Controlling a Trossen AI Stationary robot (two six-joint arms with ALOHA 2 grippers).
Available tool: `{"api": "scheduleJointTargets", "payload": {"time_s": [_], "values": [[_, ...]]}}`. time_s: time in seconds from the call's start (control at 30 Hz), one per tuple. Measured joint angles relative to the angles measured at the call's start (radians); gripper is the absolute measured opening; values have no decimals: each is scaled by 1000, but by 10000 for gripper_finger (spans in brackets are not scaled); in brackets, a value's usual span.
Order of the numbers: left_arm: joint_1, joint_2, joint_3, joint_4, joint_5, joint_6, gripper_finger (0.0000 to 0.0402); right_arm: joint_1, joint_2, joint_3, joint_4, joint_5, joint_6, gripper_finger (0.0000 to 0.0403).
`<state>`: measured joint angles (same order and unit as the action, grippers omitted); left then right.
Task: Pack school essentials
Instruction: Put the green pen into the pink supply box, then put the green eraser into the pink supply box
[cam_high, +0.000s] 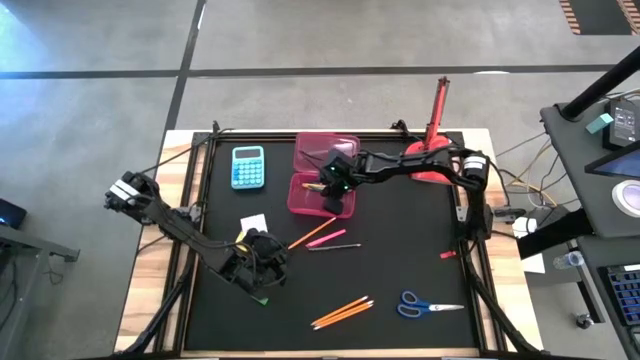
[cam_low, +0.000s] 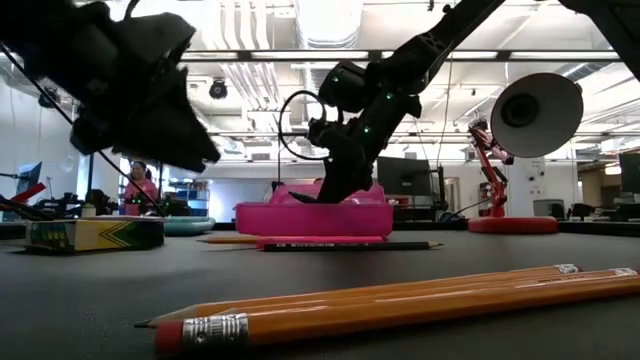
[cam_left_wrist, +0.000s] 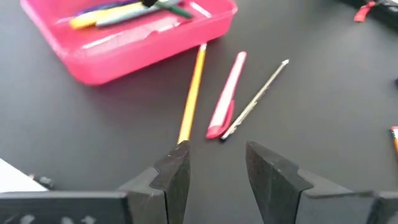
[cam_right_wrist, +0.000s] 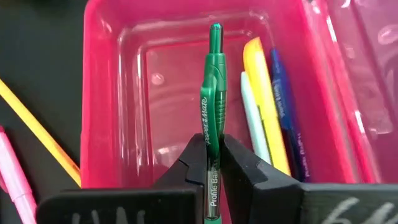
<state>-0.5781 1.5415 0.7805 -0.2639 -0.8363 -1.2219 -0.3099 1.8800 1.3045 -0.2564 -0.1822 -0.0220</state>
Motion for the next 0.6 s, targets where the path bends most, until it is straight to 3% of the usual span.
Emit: {"api": "scheduleJointTargets", "payload": {"time_s": [0.47, 0.6], "values": [[-1, 1, -50, 4, 52, -49, 137, 0, 18, 0, 19, 0, 23, 135], [-1, 1, -50, 4, 144, 11, 137, 0, 10, 0, 29, 0, 23, 150]]}}
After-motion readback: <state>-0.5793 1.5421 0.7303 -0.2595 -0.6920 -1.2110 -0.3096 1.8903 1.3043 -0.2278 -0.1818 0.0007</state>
